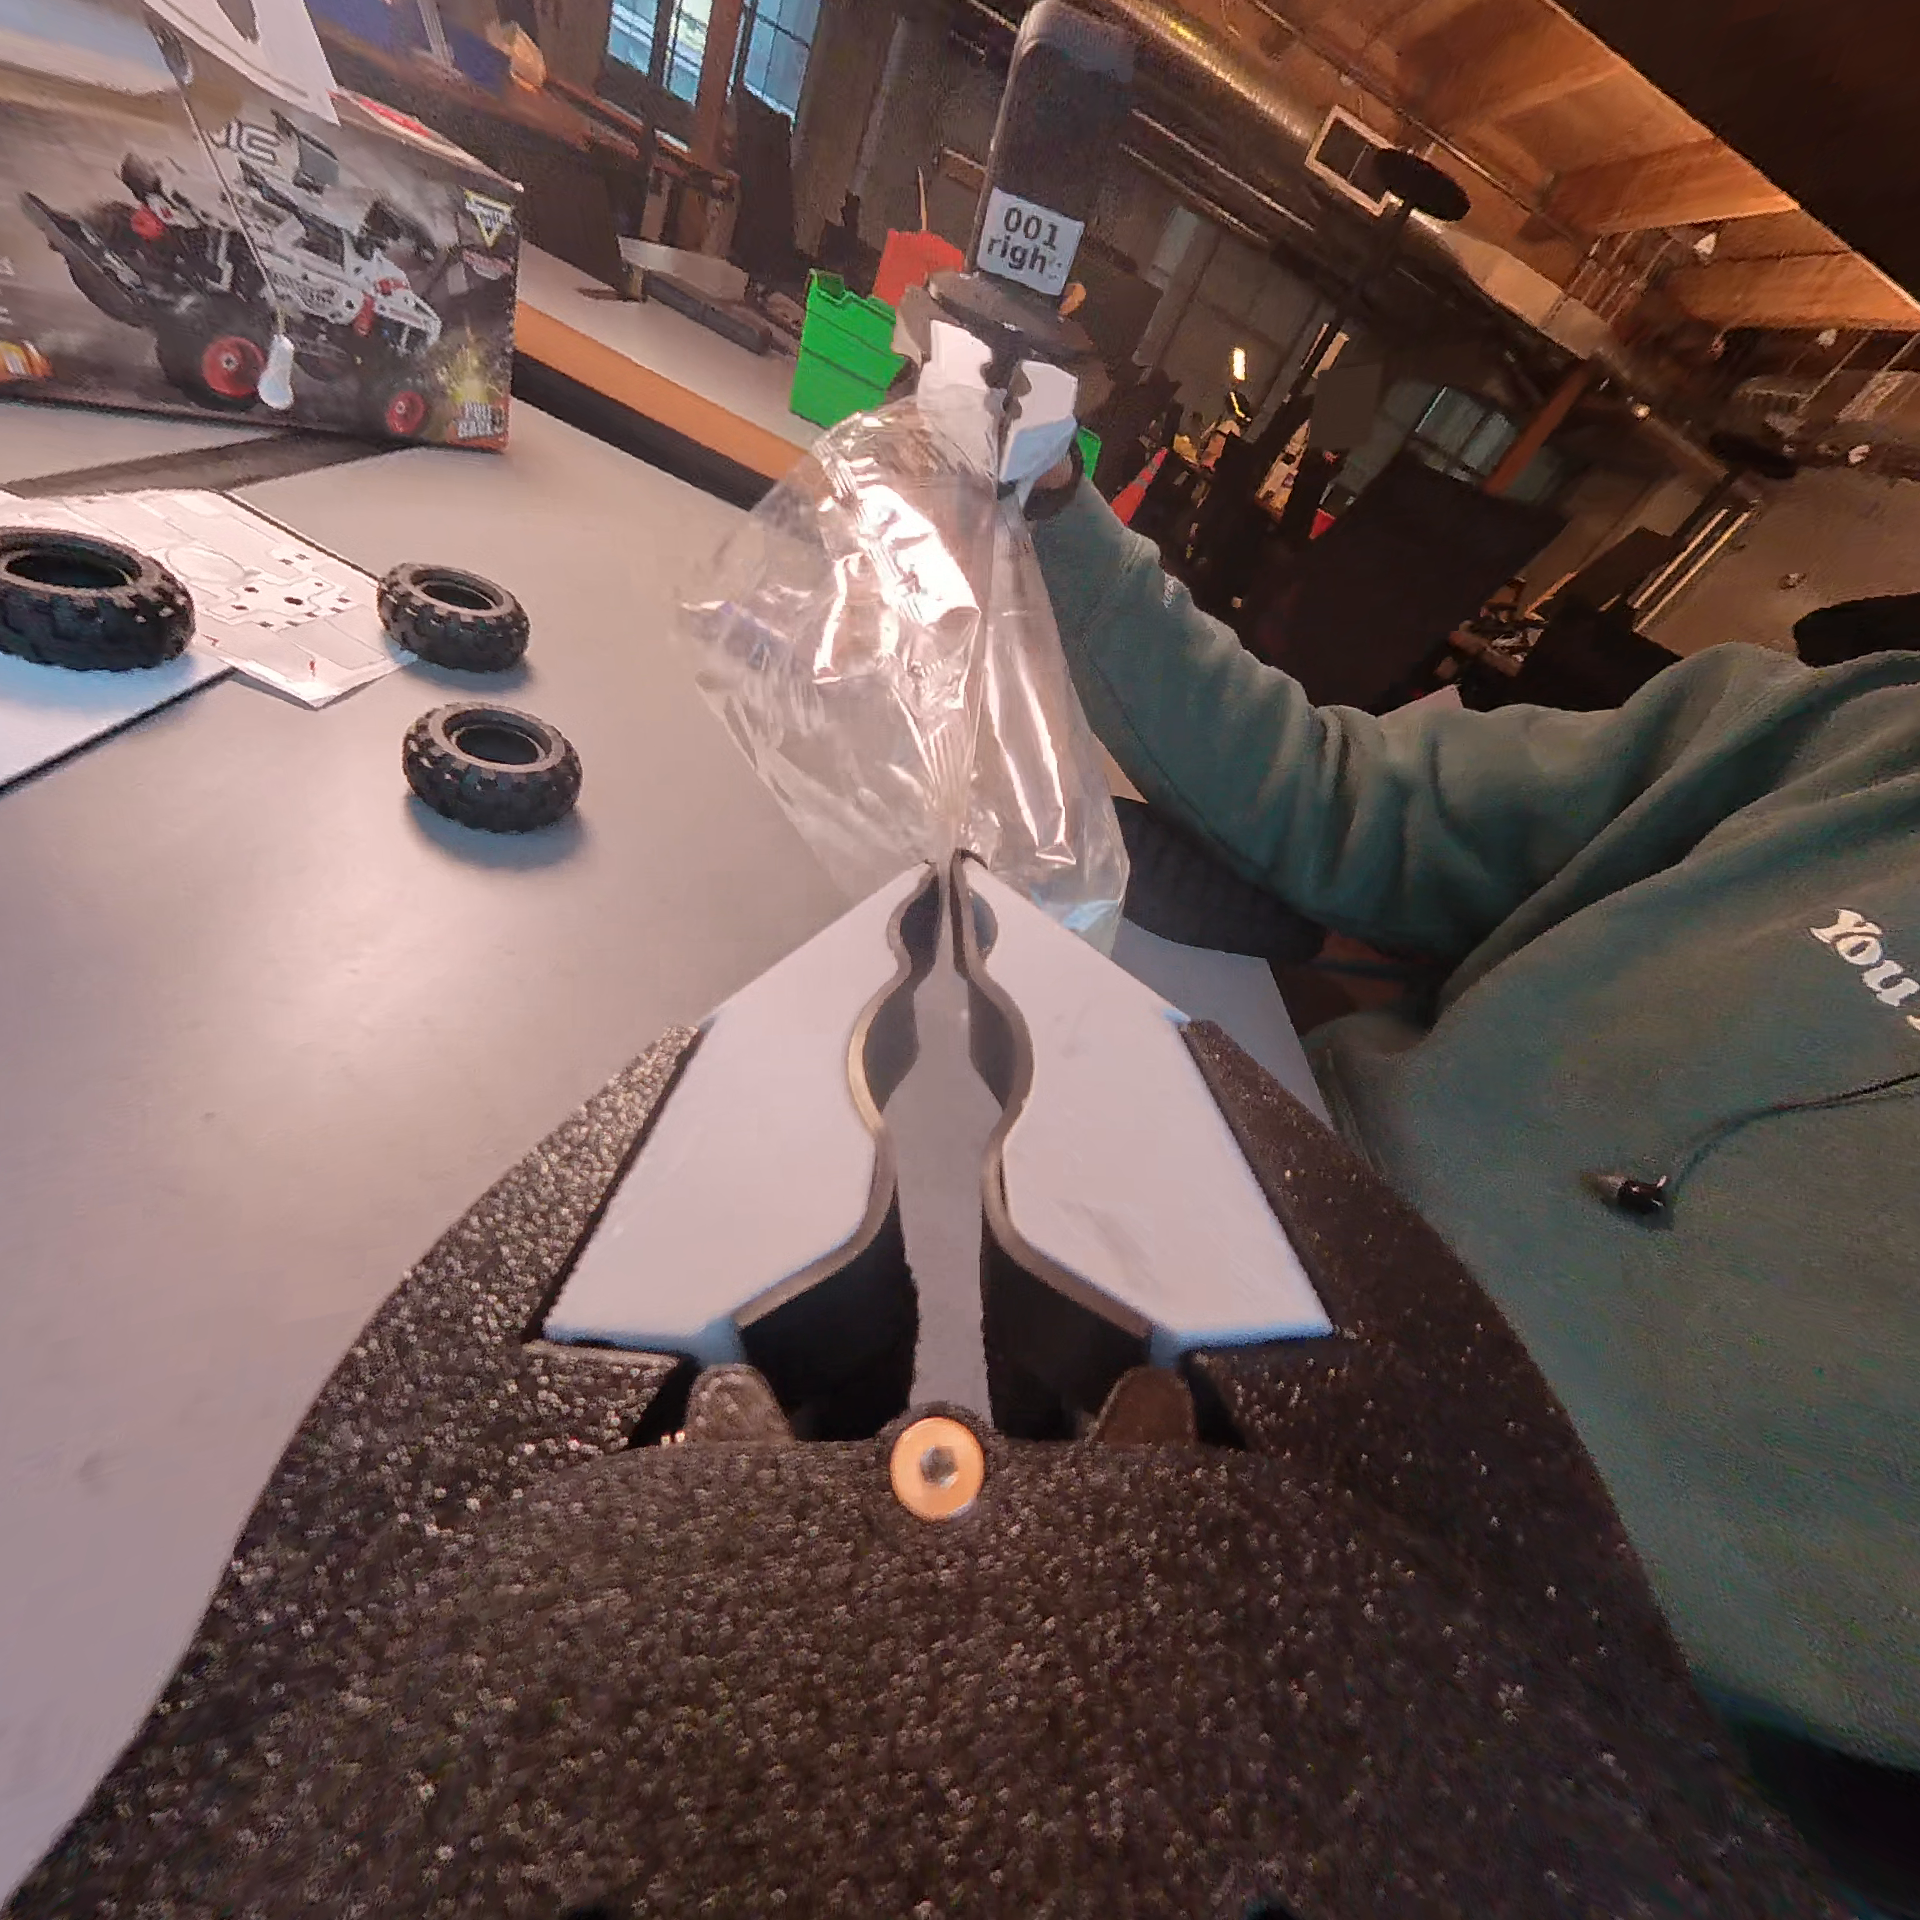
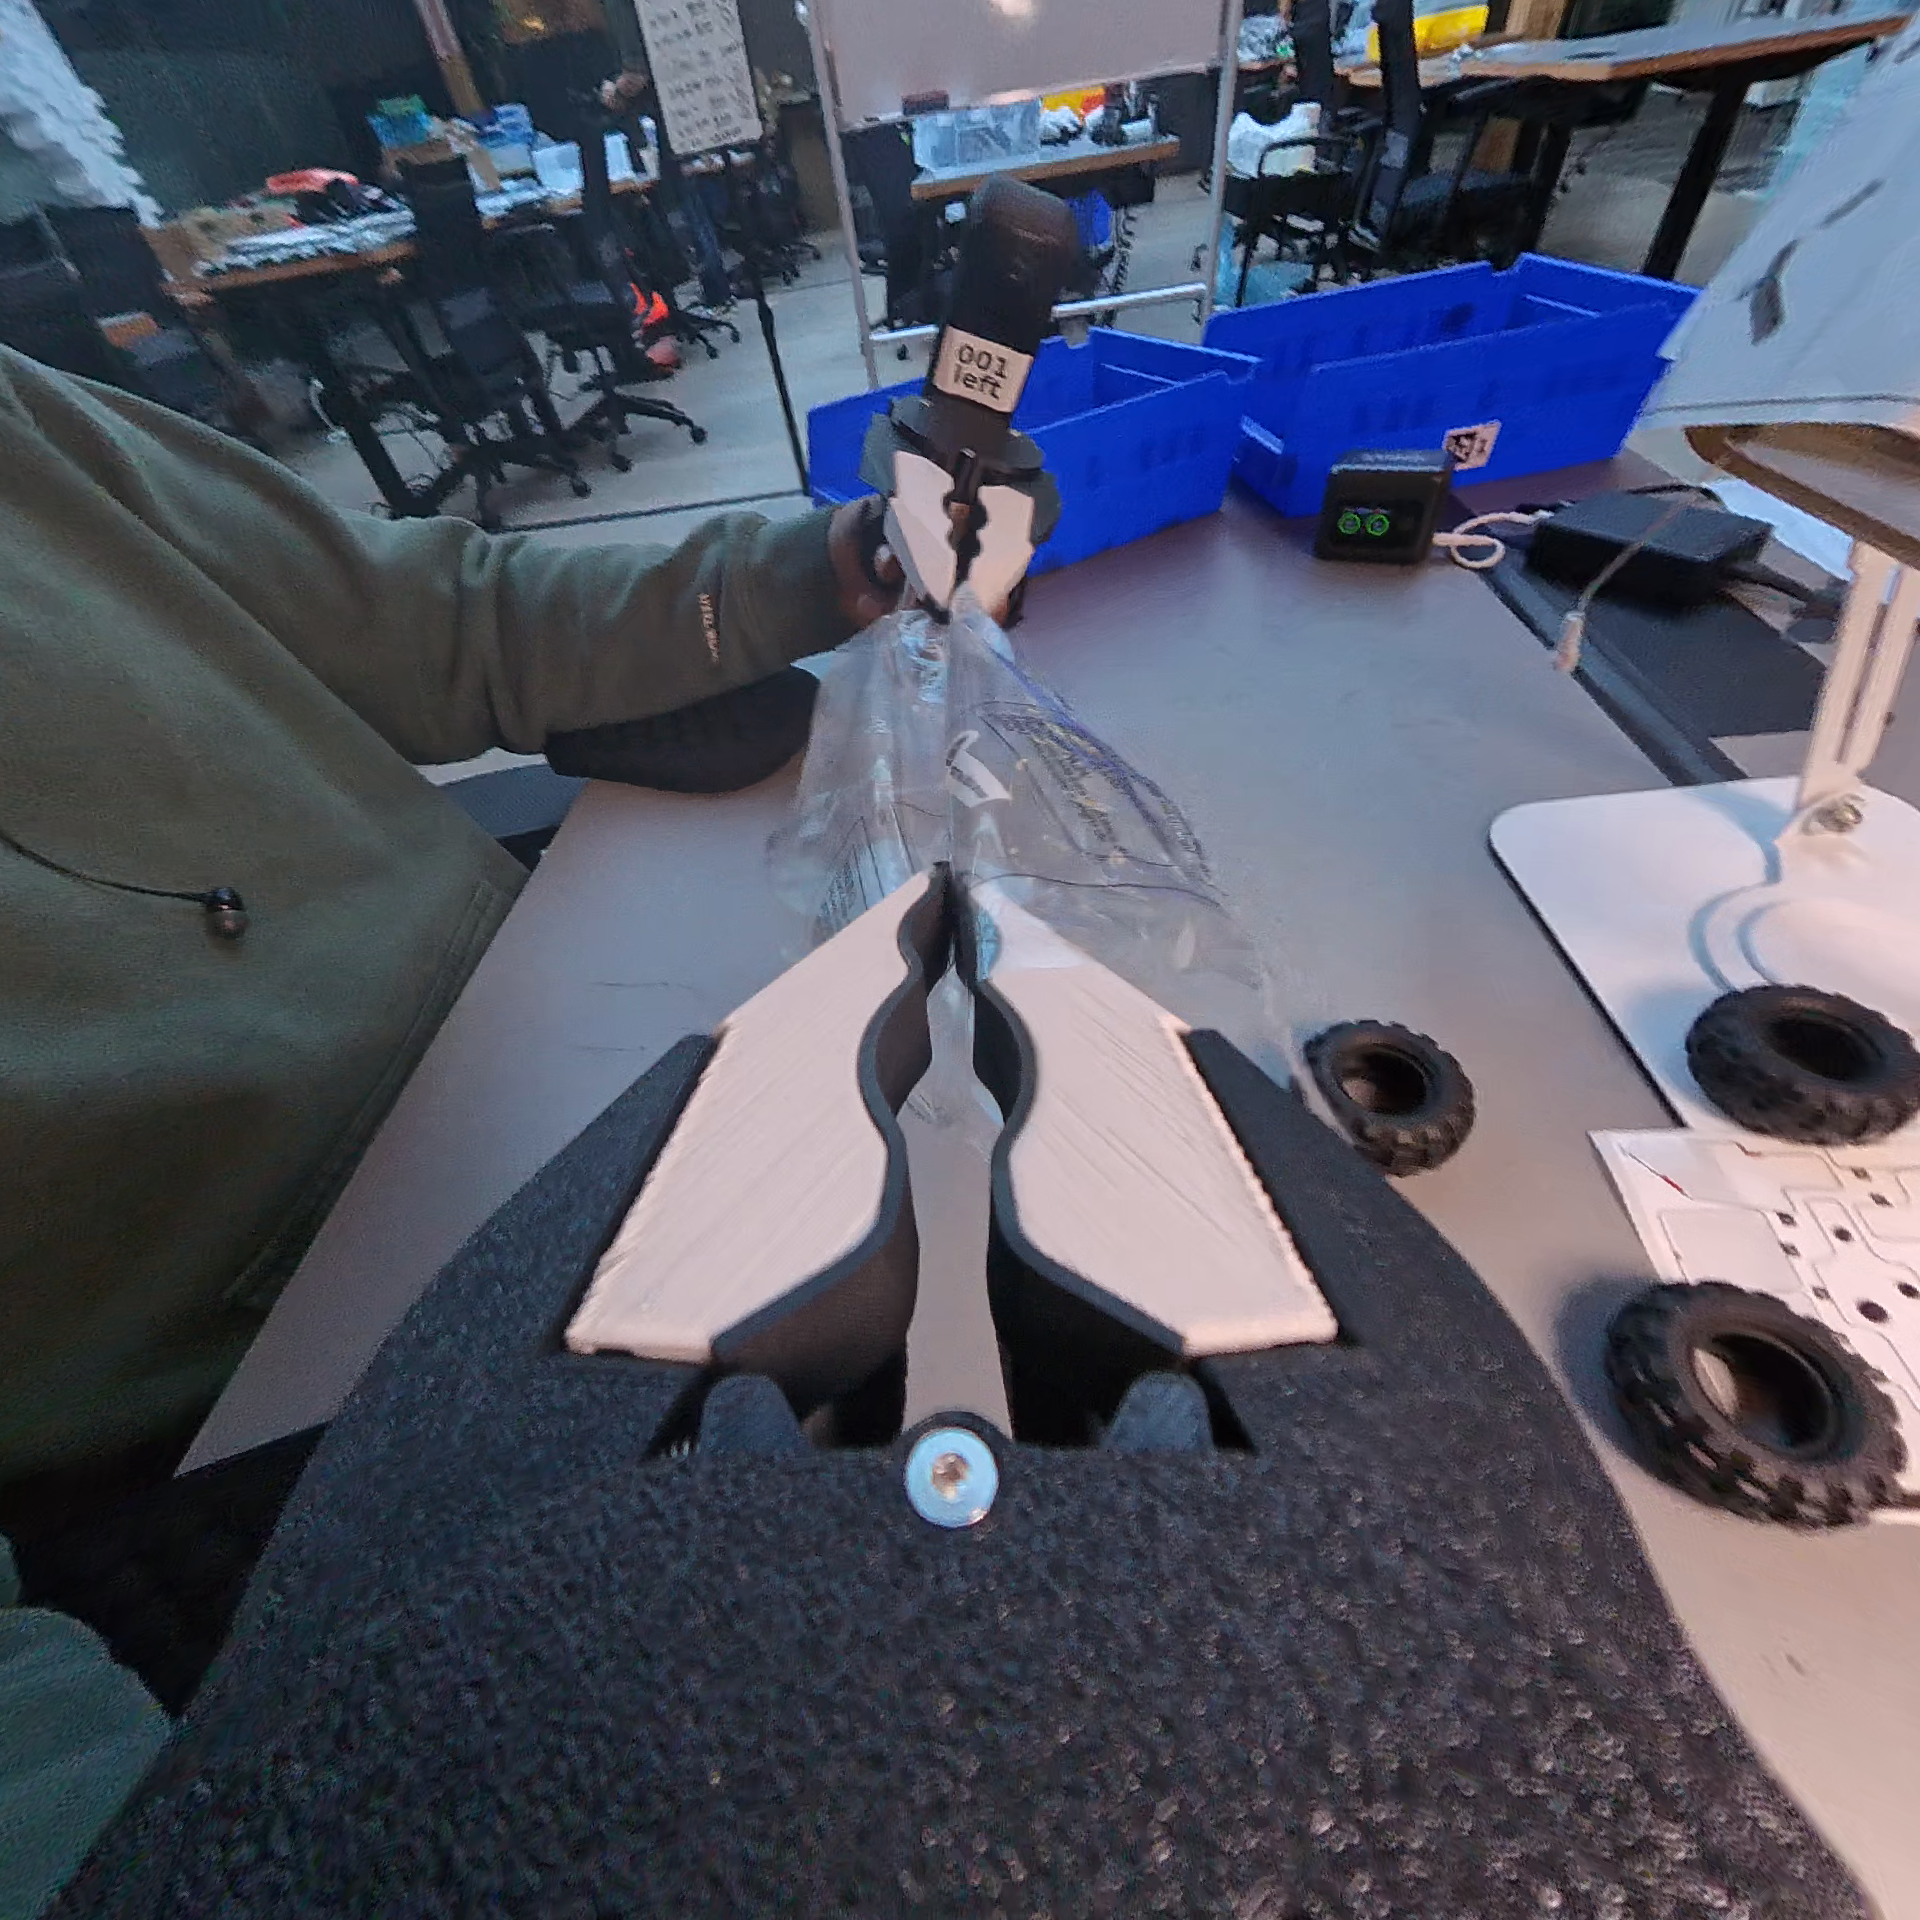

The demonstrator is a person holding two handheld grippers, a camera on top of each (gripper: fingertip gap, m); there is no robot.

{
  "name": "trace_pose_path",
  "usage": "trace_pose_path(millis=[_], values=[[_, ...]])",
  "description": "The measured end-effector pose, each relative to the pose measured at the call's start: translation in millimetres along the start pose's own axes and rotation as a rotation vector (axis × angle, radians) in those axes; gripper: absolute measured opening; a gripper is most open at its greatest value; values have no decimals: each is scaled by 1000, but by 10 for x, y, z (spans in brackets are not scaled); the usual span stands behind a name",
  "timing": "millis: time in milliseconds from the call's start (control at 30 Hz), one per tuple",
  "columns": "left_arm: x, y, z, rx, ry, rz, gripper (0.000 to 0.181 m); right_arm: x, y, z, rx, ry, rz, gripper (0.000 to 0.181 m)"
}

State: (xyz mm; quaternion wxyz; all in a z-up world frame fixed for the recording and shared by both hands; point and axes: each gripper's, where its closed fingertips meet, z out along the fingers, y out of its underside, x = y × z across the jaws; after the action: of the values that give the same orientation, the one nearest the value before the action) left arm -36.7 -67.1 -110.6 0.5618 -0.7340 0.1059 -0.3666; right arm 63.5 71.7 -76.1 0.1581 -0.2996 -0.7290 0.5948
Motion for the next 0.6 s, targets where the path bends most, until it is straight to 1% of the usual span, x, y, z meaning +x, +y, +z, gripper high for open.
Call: trace_pose_path(millis=[67,100,167,200,300,333,367,400,433,500,567,600], values=[[13,5,33,-7,-3,-35,0,81,-29,-52,-14,70,-17,0],[41,-24,47,4,1,-46,0,92,-99,-76,-1,96,-30,0],[69,-91,72,37,-8,-55,0,194,-218,-118,3,203,-57,0],[40,-134,72,71,-28,-74,0,290,-267,-148,-2,287,-71,2],[-148,-241,-21,218,-109,-215,0,637,-463,-388,-18,641,-152,27],[-251,-245,-71,264,-157,-277,0,674,-548,-464,-34,739,-184,32],[-341,-244,-117,311,-198,-330,0,654,-630,-478,-66,807,-224,35],[-415,-233,-153,351,-234,-374,0,568,-706,-398,-100,831,-269,37],[-475,-219,-173,381,-268,-412,0,448,-760,-230,-126,820,-300,42],[-514,-212,-166,427,-294,-464,0,164,-724,319,-172,730,-306,46],[-495,-223,-131,456,-297,-491,1,-30,-445,934,-278,678,-342,50],[-477,-229,-113,467,-299,-497,1,-31,-253,1162,-348,715,-385,50]])
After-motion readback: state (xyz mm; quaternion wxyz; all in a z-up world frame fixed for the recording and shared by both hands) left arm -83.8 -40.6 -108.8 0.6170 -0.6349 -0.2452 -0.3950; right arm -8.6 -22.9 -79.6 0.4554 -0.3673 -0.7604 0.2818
